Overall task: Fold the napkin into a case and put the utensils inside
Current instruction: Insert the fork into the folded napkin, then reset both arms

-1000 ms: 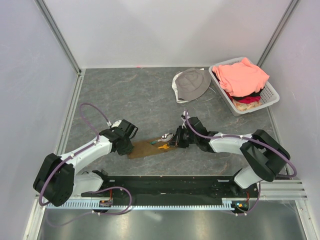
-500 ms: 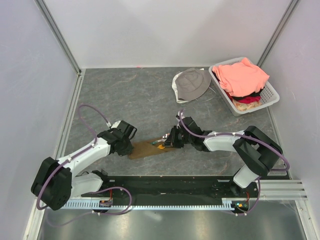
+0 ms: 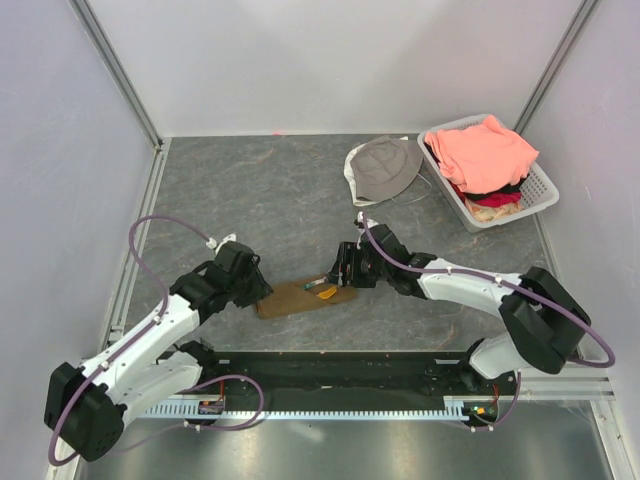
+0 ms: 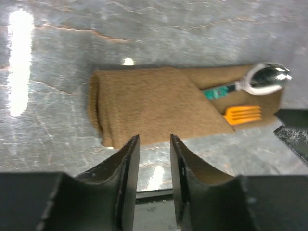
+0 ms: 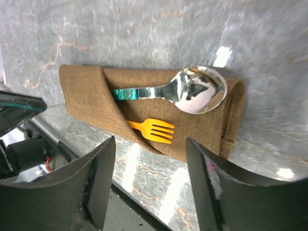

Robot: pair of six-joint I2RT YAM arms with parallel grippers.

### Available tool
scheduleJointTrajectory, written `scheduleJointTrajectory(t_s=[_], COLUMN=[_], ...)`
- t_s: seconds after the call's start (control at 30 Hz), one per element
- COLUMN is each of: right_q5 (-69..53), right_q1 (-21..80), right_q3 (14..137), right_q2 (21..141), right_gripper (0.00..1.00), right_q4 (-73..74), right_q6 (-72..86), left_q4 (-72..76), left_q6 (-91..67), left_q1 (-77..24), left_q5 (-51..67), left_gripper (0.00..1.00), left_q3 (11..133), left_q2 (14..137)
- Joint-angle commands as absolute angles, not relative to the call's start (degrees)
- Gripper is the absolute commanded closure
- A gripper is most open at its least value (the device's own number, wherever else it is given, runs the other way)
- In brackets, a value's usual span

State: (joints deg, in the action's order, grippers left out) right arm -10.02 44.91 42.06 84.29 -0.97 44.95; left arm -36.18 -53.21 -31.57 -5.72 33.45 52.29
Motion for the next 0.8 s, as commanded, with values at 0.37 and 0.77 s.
scheduleJointTrajectory(t_s=[0.37, 0.77], right_q5=[2.72, 7.2], right_q1=[45.26, 45.18], right_q3=[41.58, 31.83], right_q2=[68.65, 50.22], right_gripper=[0.02, 0.02], right_q4=[11.43, 9.76], right_q6=[36.74, 40.6], left_q4=[-19.0, -5.38], left_q6=[-48.6, -48.43], left_q1=[-42.43, -53.61], left_q5=[7.66, 1.67], left_gripper=[0.53, 0.51], left_q3=[38.67, 33.15], left_q2=[53.96, 47.56])
